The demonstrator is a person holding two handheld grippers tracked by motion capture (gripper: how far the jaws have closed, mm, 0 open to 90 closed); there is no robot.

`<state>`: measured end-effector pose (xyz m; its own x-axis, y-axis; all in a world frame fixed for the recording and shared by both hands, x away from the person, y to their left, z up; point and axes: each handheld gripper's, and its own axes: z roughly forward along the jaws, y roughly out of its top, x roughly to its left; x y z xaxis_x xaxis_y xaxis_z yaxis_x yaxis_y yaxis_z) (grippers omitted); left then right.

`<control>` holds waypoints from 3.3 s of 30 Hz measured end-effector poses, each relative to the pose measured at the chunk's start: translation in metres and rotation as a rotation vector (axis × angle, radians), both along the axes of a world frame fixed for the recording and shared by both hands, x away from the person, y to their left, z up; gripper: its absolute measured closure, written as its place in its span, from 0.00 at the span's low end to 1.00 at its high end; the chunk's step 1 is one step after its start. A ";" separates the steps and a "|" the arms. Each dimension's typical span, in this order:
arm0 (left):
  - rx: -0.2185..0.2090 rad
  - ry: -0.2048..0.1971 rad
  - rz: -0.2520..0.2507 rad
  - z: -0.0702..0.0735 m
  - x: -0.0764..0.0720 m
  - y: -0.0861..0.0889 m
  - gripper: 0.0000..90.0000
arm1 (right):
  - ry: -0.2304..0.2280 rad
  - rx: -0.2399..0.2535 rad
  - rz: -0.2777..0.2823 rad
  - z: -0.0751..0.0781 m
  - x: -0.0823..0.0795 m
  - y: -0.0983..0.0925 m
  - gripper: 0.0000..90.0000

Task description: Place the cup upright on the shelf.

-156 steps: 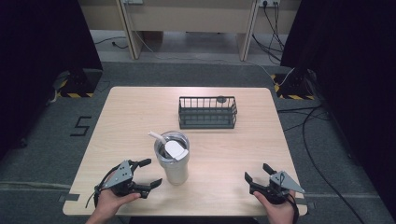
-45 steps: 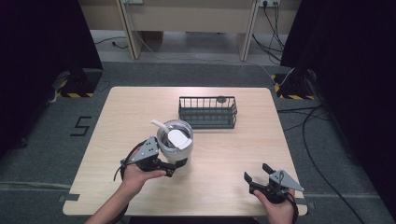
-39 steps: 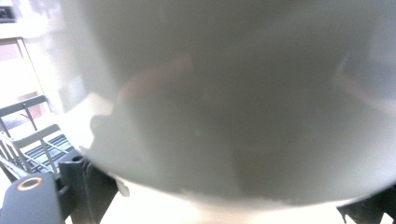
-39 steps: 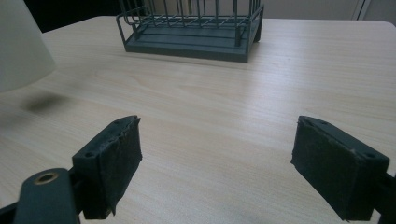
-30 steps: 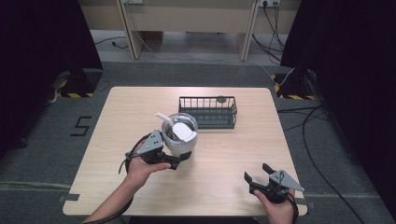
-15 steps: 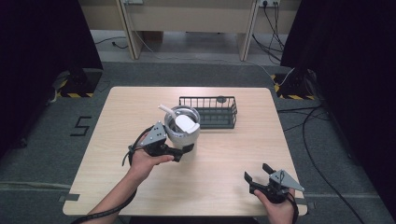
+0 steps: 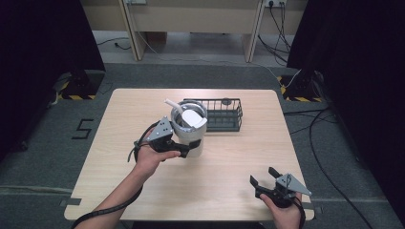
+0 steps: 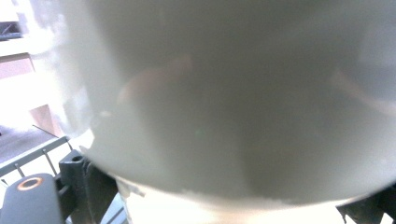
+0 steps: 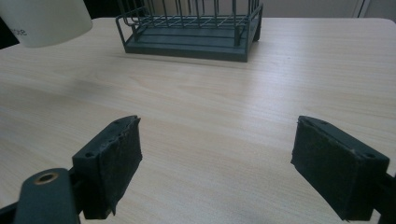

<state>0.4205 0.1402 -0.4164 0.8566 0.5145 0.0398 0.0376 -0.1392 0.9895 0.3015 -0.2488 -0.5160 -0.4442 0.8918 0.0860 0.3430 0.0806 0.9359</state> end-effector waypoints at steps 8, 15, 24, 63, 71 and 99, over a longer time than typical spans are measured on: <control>-0.004 -0.002 0.004 0.007 0.009 -0.005 0.11 | 0.006 0.007 0.000 0.000 0.000 0.000 0.18; -0.007 -0.002 0.010 0.012 0.018 -0.010 0.11 | 0.005 0.007 0.000 0.000 0.000 0.000 0.18; -0.005 -0.005 0.019 0.018 0.029 -0.014 0.11 | 0.005 0.007 0.000 0.000 0.000 0.000 0.18; -0.008 -0.007 0.053 0.042 0.071 -0.034 0.11 | 0.002 0.016 -0.001 0.000 0.000 -0.001 0.18; -0.001 -0.011 0.061 0.045 0.080 -0.036 0.11 | 0.005 0.018 -0.002 0.000 0.000 -0.001 0.18; -0.009 -0.003 0.084 0.057 0.105 -0.049 0.11 | 0.007 0.027 -0.002 0.000 0.000 -0.002 0.18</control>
<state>0.5260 0.0912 -0.3591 0.8104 0.5848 0.0373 0.0456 -0.1264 0.9909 0.3011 -0.2510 -0.5163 -0.4414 0.8901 0.1135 0.3495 0.0541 0.9354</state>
